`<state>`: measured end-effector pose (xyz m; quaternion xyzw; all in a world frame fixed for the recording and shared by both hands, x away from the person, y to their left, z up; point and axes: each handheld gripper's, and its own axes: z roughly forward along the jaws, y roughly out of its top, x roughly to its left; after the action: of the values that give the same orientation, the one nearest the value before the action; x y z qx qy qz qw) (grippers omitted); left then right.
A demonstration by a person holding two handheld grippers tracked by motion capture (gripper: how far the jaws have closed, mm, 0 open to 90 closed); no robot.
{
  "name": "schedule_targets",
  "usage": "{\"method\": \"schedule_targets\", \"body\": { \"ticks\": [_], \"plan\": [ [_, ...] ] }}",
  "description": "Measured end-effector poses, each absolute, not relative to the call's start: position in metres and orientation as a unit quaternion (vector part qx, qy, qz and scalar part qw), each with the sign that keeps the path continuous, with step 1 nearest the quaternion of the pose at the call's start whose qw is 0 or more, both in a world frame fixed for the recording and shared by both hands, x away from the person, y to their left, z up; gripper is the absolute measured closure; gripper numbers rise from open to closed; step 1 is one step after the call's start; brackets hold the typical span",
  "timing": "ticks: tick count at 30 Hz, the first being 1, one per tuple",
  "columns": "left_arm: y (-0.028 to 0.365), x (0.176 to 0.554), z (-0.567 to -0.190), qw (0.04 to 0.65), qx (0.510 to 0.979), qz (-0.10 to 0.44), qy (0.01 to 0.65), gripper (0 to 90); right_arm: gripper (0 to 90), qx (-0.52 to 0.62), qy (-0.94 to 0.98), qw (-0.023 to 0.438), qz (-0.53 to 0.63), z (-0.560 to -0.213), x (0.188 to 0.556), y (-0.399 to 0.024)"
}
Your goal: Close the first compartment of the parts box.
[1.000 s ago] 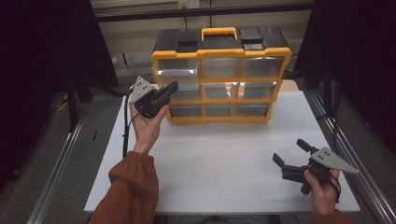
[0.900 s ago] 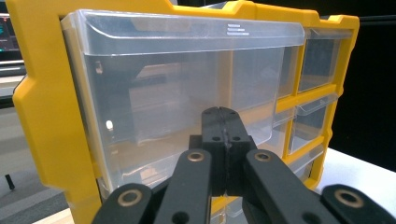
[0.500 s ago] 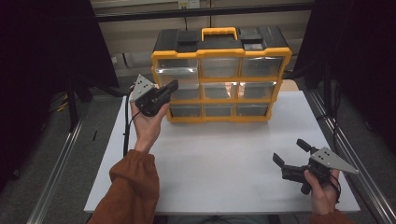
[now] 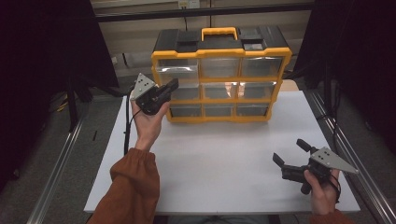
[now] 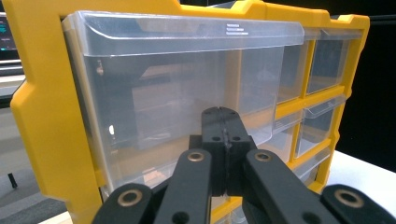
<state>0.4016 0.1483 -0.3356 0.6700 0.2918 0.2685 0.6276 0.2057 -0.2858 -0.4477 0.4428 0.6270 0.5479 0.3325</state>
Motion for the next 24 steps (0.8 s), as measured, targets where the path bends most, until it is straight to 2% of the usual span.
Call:
{"method": "schedule_targets", "body": {
  "ticks": [24],
  "plan": [
    [0.1463, 0.407, -0.3367, 0.628, 0.666, 0.27, 0.299, 90.0, 0.0, 0.441, 0.627, 0.332, 0.55, -0.4477, 0.2065, -0.2852]
  ]
}}
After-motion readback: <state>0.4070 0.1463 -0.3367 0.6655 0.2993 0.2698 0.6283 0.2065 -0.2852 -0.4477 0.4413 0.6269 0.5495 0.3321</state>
